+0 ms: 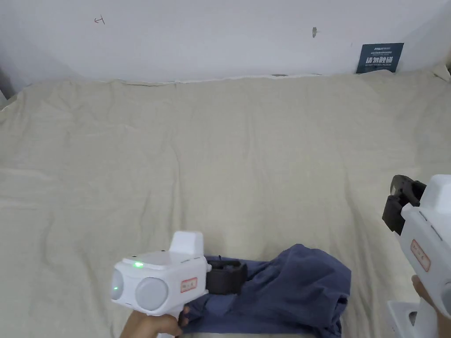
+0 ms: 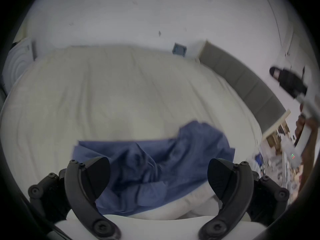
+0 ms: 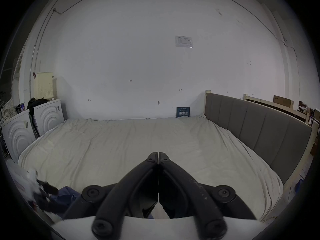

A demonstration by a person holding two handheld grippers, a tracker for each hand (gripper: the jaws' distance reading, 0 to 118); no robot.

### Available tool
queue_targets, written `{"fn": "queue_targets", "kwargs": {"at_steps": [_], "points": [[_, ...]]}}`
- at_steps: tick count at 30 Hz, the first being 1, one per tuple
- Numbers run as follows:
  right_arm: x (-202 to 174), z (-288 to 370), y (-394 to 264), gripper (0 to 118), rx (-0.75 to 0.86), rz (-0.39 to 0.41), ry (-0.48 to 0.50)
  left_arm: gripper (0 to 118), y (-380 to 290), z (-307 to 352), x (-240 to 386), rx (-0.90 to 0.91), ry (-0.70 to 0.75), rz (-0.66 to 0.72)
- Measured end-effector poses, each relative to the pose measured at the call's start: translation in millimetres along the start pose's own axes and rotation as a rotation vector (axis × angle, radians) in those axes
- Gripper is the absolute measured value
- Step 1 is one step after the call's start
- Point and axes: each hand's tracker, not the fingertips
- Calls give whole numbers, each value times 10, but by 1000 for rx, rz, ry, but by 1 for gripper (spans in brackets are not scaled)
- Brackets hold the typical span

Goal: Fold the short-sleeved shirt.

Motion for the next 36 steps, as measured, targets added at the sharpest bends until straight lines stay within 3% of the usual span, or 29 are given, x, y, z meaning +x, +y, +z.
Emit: {"fn": "queue_targets", "kwargs": {"at_steps": [6,8,9,12,20,31,32,36], "points": [[-103,-29,23,2,2,6,27,114,89,526,-396,258,191,30],[-124,-44,21,2,2,5,34,100,56,586,-497,276,271,26],[-139,-51,19,2,2,5,36,86,28,583,-548,263,298,33],[-172,-62,10,2,-2,4,44,3,-91,475,-689,187,331,46],[-172,-74,-16,2,-16,10,47,0,-567,-209,-675,-14,312,-23],[76,-26,-20,2,-23,3,-11,0,-766,-986,377,-160,175,-153],[98,-23,-27,2,-22,1,-16,0,-787,-1036,422,-142,230,-177],[111,-6,-30,2,-21,-12,-18,0,-664,-825,556,-154,211,-161]]}}
